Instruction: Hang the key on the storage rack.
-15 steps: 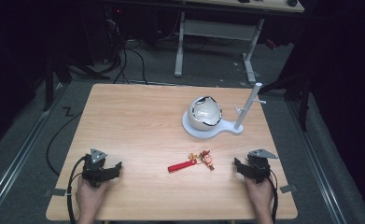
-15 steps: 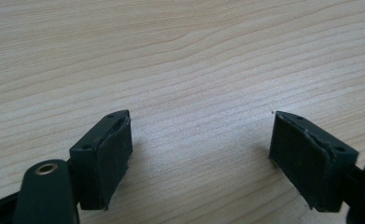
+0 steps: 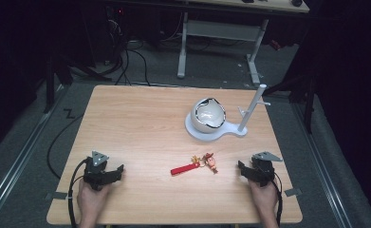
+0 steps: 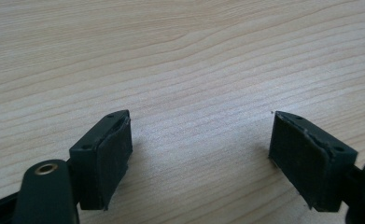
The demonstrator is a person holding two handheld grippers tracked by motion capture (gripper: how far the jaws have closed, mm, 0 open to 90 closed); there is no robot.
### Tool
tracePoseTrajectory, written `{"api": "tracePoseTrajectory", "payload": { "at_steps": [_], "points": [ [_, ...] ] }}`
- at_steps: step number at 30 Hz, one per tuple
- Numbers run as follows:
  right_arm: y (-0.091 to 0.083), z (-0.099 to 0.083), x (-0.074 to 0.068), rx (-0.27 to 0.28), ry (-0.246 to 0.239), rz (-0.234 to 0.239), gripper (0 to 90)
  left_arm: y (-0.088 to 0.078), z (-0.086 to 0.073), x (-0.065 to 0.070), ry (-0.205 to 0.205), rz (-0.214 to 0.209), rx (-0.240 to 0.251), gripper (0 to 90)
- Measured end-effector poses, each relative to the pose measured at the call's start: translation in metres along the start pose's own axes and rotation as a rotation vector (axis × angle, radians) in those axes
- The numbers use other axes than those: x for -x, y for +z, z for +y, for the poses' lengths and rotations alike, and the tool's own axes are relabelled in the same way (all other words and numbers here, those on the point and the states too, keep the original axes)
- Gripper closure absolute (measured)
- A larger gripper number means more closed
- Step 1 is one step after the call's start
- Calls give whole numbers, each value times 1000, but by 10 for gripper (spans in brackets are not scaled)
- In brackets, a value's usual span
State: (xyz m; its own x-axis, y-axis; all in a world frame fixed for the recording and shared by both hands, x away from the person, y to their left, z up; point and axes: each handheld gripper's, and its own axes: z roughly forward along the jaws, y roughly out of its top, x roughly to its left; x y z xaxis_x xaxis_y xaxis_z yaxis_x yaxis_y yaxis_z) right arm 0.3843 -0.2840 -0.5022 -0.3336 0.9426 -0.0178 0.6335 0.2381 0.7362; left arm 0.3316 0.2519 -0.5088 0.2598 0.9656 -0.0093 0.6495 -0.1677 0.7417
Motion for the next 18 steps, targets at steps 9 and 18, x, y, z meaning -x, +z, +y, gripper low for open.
{"api": "tracePoseTrajectory", "payload": {
  "at_steps": [9,18],
  "points": [
    [-1,-1,-2,-1,5,-5,395,0,0,0,-1,1,0,217],
    [-3,-1,-2,7,25,-11,522,0,0,0,-2,1,0,217]
  ]
}}
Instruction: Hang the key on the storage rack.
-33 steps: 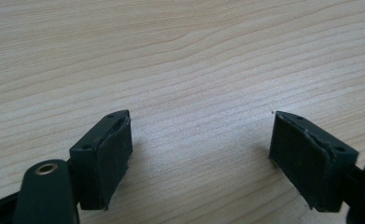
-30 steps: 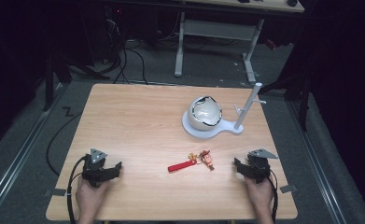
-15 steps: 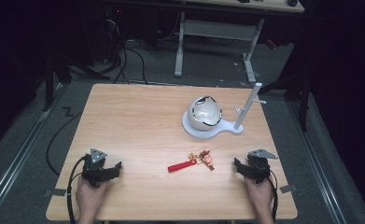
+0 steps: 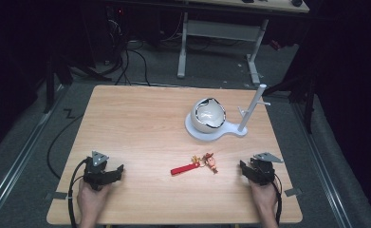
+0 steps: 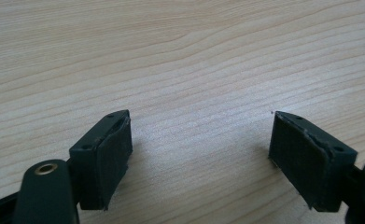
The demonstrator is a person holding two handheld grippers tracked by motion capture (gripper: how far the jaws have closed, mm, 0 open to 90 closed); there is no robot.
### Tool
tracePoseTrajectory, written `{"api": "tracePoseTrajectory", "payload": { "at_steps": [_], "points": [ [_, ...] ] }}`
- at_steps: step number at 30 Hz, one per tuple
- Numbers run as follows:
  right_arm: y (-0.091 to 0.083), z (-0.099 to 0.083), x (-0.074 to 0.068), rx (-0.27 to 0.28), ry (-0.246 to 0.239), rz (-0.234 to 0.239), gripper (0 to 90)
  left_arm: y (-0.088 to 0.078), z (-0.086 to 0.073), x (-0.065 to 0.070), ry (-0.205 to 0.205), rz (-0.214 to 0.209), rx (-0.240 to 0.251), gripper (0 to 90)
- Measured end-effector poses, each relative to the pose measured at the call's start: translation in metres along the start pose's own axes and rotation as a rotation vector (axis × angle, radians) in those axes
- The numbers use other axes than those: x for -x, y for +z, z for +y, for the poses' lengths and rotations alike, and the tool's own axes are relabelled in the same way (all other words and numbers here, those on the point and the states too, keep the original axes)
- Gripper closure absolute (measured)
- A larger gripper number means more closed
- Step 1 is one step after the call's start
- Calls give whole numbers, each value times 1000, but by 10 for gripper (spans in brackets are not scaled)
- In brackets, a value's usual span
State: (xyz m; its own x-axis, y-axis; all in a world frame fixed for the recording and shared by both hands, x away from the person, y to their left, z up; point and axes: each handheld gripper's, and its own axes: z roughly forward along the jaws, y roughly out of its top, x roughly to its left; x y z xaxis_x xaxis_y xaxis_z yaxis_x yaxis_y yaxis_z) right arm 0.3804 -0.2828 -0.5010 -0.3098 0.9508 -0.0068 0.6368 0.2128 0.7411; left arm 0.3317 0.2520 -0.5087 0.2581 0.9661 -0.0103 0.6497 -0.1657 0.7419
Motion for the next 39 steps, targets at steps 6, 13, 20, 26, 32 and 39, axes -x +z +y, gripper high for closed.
{"api": "tracePoseTrajectory", "payload": {
  "at_steps": [6,13,20,26,32,39],
  "points": [
    [-5,-1,-6,8,-15,31,526,0,0,0,0,0,0,217],
    [-10,-2,-15,23,-22,75,524,0,0,0,0,0,0,217],
    [-11,2,-28,33,-47,116,522,0,0,0,0,0,0,217],
    [-12,6,-38,45,-60,149,522,0,0,0,0,0,0,218],
    [-9,11,-48,38,-73,176,524,0,0,0,0,0,0,217],
    [-6,18,-59,44,-83,207,526,0,0,0,0,0,0,217]
  ]
}}
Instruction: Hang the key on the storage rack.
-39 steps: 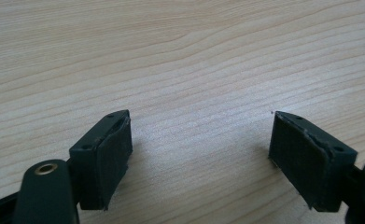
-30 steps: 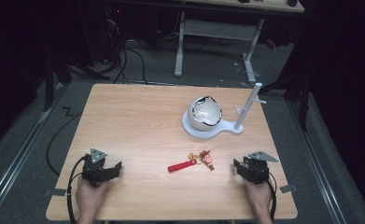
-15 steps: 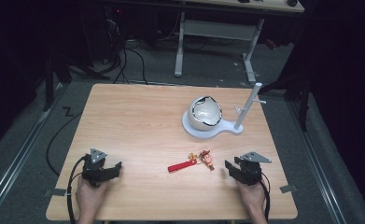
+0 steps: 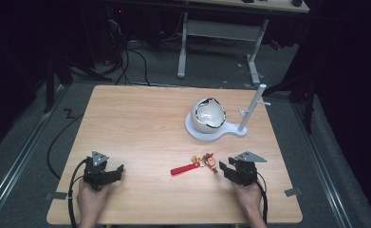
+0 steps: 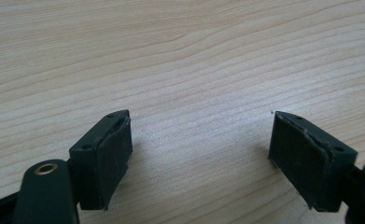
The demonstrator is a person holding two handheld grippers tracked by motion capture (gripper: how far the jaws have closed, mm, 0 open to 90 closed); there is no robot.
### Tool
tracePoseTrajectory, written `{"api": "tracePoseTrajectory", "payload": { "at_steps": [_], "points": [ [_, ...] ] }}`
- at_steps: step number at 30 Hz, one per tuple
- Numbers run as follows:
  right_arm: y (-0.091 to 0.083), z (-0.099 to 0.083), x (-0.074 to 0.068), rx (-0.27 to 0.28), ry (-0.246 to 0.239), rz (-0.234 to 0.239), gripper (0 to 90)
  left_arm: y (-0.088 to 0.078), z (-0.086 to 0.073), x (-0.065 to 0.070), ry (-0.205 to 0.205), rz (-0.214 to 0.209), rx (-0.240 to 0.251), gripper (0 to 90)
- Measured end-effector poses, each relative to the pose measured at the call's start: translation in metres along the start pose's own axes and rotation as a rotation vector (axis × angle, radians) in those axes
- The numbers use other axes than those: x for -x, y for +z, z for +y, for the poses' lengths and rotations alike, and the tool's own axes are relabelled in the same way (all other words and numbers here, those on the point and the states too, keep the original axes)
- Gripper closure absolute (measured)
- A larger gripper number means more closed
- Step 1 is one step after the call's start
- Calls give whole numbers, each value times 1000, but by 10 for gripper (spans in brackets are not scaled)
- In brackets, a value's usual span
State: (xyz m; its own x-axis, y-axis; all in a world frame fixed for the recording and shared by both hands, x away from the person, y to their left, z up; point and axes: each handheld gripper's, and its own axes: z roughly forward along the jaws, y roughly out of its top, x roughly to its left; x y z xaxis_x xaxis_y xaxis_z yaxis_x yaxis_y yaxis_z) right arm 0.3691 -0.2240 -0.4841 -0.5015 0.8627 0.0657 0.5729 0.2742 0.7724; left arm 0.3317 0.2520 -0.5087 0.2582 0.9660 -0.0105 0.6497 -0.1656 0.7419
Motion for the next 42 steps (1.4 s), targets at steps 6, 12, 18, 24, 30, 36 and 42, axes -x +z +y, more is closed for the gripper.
{"api": "tracePoseTrajectory", "payload": {
  "at_steps": [6,12,18,24,30,36,42],
  "points": [
    [5,8,-7,6,-16,23,527,0,0,0,0,0,0,217],
    [15,12,-10,-15,1,52,527,0,0,0,0,0,0,217],
    [23,16,-12,-24,10,67,527,0,0,0,0,0,0,217],
    [30,18,-16,-39,-15,57,530,0,0,0,0,0,0,217],
    [37,16,-17,-62,-8,64,526,0,0,0,1,-1,0,217],
    [43,16,-18,-74,-2,81,527,0,0,0,1,-1,0,217],
    [46,15,-20,-68,-12,85,569,0,0,0,1,-1,0,216]
  ]
}}
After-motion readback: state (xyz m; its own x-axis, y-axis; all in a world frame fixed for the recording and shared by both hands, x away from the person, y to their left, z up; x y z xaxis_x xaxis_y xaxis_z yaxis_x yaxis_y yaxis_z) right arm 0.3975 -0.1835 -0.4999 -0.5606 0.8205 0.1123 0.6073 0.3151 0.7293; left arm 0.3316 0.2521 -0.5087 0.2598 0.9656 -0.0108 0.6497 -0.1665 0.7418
